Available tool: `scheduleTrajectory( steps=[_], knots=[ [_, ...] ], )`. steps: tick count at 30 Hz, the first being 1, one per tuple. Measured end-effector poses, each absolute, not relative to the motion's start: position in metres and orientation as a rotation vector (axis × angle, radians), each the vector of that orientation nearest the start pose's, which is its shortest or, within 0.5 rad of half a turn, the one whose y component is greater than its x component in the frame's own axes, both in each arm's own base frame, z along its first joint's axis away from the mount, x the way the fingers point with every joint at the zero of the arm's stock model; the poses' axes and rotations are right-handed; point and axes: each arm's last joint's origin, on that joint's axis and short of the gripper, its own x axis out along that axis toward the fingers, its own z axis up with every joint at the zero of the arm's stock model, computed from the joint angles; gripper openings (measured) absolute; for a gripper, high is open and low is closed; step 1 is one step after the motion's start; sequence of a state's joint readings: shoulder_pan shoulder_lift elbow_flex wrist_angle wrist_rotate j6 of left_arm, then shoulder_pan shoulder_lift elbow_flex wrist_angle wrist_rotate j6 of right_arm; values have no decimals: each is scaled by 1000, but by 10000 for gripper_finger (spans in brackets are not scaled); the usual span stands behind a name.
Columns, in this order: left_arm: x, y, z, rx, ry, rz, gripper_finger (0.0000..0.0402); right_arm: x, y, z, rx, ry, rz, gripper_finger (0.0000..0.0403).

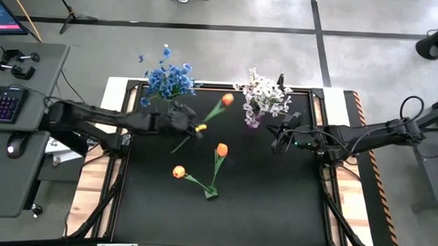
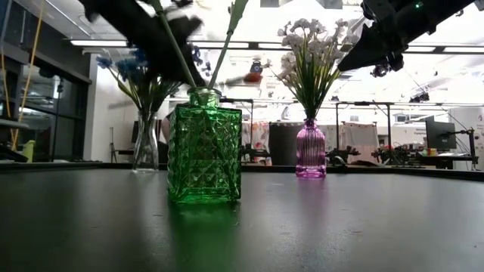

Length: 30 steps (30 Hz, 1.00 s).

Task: Sort flowers into vase by color
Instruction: Put the orange flower into the green vase

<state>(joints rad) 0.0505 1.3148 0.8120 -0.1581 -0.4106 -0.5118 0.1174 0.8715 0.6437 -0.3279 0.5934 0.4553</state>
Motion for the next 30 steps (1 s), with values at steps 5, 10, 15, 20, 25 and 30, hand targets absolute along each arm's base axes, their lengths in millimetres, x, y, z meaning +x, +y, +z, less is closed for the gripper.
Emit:
scheduleTrajectory(
  steps=[5, 10, 15, 20, 25, 30],
  knots=[
    [250, 22, 286, -339, 239, 587, 0, 181, 5, 260, 234, 410, -569, 0],
    [239, 9, 327, -316, -119, 459, 0, 181, 5, 260, 232, 409, -568, 0],
    [233, -3, 329, -385, -449, 309, 0, 181, 5, 261, 234, 409, -564, 0],
    [239, -18, 307, -469, -536, 210, 0, 182, 7, 261, 251, 425, -492, 0],
    [253, -44, 289, -504, -573, 103, 0, 186, 11, 265, 258, 408, -367, 0],
    [265, -63, 269, -508, -598, 16, 0, 190, 17, 273, 371, 326, -271, 0]
  ],
)
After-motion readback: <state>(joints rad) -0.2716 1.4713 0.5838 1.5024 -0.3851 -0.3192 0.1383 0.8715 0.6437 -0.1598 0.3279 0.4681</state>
